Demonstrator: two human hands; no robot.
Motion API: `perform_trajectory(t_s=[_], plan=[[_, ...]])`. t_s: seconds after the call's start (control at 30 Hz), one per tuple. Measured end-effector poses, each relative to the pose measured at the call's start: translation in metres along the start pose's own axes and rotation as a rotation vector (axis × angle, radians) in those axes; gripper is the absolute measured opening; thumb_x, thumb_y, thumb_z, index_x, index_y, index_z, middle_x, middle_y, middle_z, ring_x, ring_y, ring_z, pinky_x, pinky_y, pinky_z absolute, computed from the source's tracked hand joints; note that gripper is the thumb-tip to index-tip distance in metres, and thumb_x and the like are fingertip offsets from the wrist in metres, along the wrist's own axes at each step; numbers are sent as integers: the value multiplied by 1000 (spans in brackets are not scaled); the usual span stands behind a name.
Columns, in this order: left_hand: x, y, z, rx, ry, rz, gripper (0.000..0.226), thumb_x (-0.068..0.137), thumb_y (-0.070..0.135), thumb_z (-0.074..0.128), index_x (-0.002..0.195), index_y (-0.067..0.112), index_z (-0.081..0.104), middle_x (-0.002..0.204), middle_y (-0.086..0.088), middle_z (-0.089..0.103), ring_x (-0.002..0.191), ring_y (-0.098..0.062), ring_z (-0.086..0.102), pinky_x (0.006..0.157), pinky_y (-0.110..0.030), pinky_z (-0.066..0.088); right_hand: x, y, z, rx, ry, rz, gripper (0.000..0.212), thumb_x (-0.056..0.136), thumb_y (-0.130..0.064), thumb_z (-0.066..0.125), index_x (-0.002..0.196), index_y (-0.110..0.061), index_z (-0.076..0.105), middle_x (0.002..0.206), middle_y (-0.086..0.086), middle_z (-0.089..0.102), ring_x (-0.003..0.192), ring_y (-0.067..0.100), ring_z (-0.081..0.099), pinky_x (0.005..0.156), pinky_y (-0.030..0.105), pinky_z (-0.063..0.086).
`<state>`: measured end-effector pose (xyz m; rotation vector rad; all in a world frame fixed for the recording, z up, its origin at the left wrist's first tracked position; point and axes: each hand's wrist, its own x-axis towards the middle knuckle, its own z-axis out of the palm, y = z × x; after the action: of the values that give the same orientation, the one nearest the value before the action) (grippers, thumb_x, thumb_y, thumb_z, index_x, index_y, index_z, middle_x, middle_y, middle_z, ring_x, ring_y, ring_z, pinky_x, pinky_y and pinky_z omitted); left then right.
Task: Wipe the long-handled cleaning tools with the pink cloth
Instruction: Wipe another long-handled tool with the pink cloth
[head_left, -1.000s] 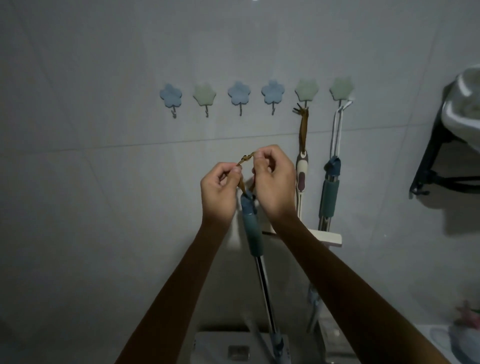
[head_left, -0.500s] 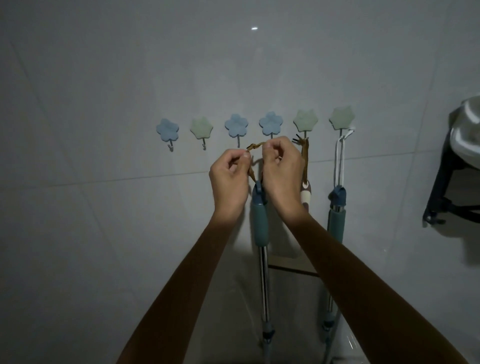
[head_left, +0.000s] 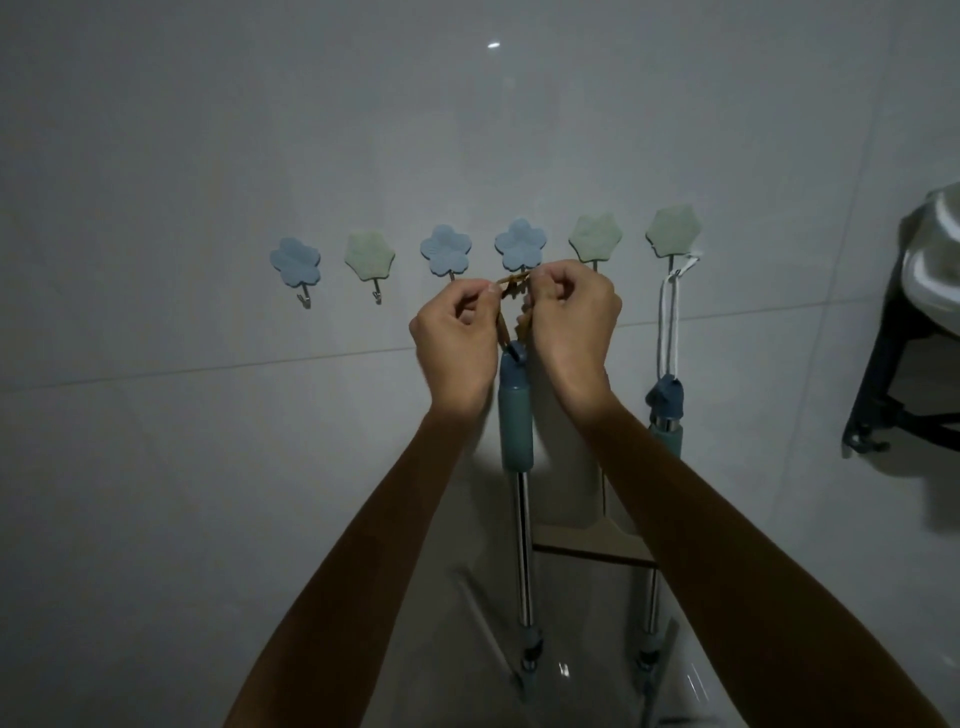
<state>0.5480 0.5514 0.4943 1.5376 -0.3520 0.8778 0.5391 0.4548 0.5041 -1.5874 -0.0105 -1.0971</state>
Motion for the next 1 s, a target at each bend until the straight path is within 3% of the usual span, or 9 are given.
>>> perform_trajectory(t_s=[0.23, 0.43, 0.53, 0.63, 0.7, 0.8, 0.87, 0.93, 1.0], plan=[[7, -5, 14, 116, 24, 168, 10, 92, 16, 68, 95, 13, 77, 78, 5, 71, 66, -11, 64, 63, -37, 58, 13, 2, -1, -92, 39, -22, 15, 94, -20, 63, 85, -19, 75, 69, -8, 70, 66, 10, 68, 69, 40, 61], [-3, -28, 17, 206, 35, 307, 10, 92, 11, 65, 92, 7, 74, 81, -1, 69, 69, -14, 60, 64, -38, 54, 1, 14, -9, -219, -49, -105, 15, 97, -21, 63, 87, -17, 73, 75, -6, 68, 68, 9, 64, 68, 29, 56], [-17, -40, 14, 233, 3, 303, 11, 93, 13, 64, 93, 7, 73, 81, -1, 67, 69, -13, 60, 63, -38, 54, -12, 27, -10, -198, -110, -95, 12, 97, -21, 64, 90, -16, 72, 73, -7, 66, 66, 7, 64, 64, 27, 56], [-23, -39, 13, 209, -9, 256, 12, 94, 15, 63, 92, 9, 73, 80, 0, 68, 69, -13, 62, 64, -37, 55, -22, 28, -10, -170, -112, -106, 12, 97, -17, 63, 87, -18, 68, 67, -12, 60, 62, -2, 59, 58, 10, 46], [-26, -36, 11, 203, -24, 222, 12, 93, 17, 63, 89, 11, 72, 76, 2, 67, 67, -13, 61, 63, -37, 54, -27, 27, -11, -164, -100, -117, 10, 96, -13, 61, 89, -17, 67, 65, -15, 57, 60, -6, 56, 57, 7, 41], [-35, -41, 2, 212, -41, 205, 13, 93, 14, 62, 85, 10, 71, 71, 0, 65, 63, -16, 59, 59, -39, 51, -42, 35, -16, -191, -130, -169, 11, 98, -11, 56, 99, -12, 67, 70, -10, 60, 61, 0, 57, 57, 12, 45], [-49, -49, -8, 253, -9, 252, 14, 94, 10, 61, 86, 5, 71, 72, -4, 66, 63, -17, 60, 59, -36, 52, -55, 47, -22, -213, -118, -256, 13, 98, -10, 55, 102, -9, 67, 74, -2, 64, 62, 7, 60, 60, 23, 52], [-65, -59, -19, 333, 5, 275, 16, 95, 11, 59, 94, 2, 73, 80, -7, 71, 70, -16, 65, 64, -29, 56, -68, 58, -29, -248, -83, -317, 12, 97, -7, 58, 102, -5, 68, 78, 6, 69, 66, 16, 64, 69, 30, 57], [-79, -67, -29, 396, -10, 195, 26, 94, 20, 55, 103, 4, 73, 92, -8, 74, 79, -14, 68, 72, -24, 57, -80, 66, -36, -266, -76, -316, 16, 97, -9, 58, 105, -1, 69, 85, 12, 72, 74, 20, 69, 76, 27, 58]])
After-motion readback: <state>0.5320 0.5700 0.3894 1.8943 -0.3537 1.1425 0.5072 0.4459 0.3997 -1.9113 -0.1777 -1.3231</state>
